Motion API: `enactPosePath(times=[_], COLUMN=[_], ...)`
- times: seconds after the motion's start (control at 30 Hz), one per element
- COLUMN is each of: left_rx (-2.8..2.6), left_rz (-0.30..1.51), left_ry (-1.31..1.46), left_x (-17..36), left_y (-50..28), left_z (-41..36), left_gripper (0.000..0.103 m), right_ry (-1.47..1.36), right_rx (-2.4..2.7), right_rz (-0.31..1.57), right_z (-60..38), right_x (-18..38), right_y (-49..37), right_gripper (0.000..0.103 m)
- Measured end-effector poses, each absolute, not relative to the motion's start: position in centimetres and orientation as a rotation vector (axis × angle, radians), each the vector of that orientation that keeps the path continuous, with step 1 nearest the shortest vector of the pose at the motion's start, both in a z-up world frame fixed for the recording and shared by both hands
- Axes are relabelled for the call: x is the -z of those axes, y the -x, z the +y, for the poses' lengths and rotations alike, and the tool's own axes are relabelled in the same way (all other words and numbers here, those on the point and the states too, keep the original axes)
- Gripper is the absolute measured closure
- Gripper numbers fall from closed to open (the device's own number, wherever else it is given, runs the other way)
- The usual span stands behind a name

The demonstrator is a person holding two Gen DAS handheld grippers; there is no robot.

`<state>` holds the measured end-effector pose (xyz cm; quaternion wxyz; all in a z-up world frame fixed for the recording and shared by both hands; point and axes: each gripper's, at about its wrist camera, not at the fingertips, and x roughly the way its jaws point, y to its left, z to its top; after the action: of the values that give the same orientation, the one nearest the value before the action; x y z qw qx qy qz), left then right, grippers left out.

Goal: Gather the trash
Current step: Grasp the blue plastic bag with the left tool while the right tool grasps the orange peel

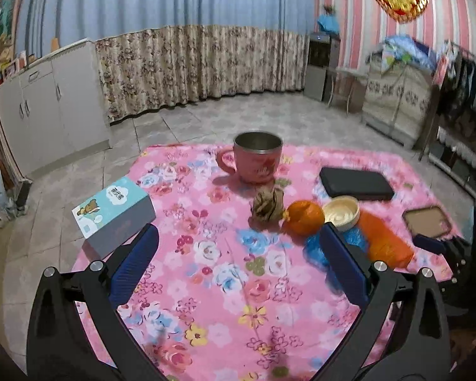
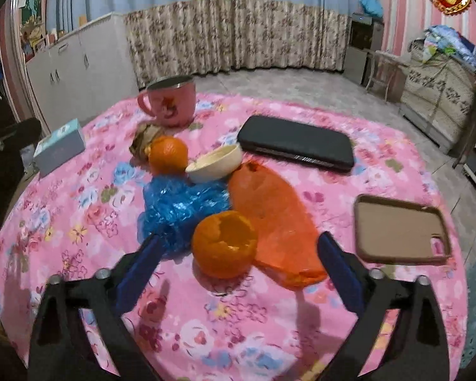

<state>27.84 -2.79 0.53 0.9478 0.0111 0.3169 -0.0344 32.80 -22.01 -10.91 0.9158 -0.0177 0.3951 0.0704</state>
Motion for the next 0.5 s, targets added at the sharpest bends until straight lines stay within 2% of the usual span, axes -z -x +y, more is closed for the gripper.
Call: enactPosePath(times=[0.03,0.17,0.23,0.3,0.5], left_rx=[0.076,0.096,0.103,0.115,0.184], left_rz=[0.653,0.668,0.67,0.674,0.72], left_ry=[-0.027,-0.029,-0.031,-0.037,-0.073], left_x=[-0.4,0.0,0.1,0.4,1.9], left_y=[-27.9,-28.0,-27.9,-27.9,-28.1], left_z=[-3.0,-3.5,-3.8,-4.1,-6.3], left_gripper=[0.005,0.005,0.005,0.005,0.005], right_ry=[0.041,0.055,0.058,0.065,0.011], right_rx=[-0.146,-0.146,-0.174,-0.181,-0.162], right_rz=[0.83,0.865,0.876,0.861,0.752], right_z=[-21.8,-21.3,-21.0,-20.9,-23.3], right_x=[11.4,12.5,12.7,12.1,8.3], right_y=[-33.2,-34.0,-34.2,-33.8,-31.7], right_gripper=[0.033,0.038,0.059,0.063,0.063])
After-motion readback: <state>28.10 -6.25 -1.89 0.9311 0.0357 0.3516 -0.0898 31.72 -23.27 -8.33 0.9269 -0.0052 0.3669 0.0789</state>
